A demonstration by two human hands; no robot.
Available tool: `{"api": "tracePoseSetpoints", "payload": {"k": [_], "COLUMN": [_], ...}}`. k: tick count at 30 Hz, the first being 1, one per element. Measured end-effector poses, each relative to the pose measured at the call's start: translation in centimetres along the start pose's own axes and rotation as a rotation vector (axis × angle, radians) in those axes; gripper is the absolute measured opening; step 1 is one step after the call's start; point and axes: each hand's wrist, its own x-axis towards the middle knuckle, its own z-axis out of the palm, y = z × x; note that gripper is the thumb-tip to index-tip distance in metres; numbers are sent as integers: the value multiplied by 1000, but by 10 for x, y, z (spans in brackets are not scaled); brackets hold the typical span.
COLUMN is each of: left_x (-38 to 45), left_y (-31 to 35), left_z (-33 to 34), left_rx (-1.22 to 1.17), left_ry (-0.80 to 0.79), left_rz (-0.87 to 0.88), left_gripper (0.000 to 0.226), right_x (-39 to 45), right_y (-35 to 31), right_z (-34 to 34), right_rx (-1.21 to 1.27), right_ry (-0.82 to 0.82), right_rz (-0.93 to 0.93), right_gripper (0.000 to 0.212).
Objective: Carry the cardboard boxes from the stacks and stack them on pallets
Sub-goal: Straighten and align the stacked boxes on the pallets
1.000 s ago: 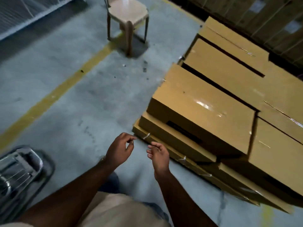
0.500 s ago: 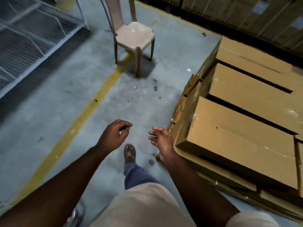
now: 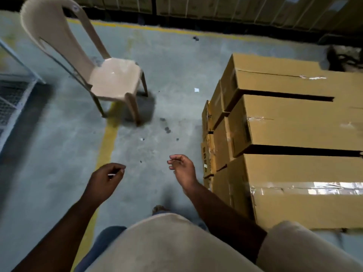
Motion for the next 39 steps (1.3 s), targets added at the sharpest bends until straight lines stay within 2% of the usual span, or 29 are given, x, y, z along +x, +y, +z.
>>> {"api": "tracePoseSetpoints", "payload": {"k": [4,9,13,16,19,21,24,29,34,37,39], "left_x": [90,205,296,351,392,403,393,368,356,352,350], "left_y": [6,-3,-6,12,51,83,119,134,101,54,14], "left_z": [-6,3,-2,-3,14,34,68,135,226,293,347], "left_rx": [28,51,108,156,171,191,243,357,419,466,469], "left_ry": [-184,-368,-590,-773,-865,-942,-1041,-1196,-1264,-1295,-1301], "left_rz": [95,195,343,436,554,628,693,862,1002,1126,1216], "left_gripper": [16,21,27,25,27,23,16,17,18,21,19], "right_x": [37,78,102,107,115,115,108,94,120,154,186], "right_y": [-21,-24,-35,-45,-52,-55,-52,-17,58,122,174], "right_z": [14,34,66,93,106,106,96,71,54,48,40], "right_rx": [41,148,259,236,229,265,298,263,301,361,418], "right_ry": [99,334,533,720,829,917,1016,1110,1158,1200,1288], "right_rz": [1,52,104,118,118,110,114,137,125,136,157], "right_gripper": [17,17,15,21,18,11,14,16,10,13,15]}}
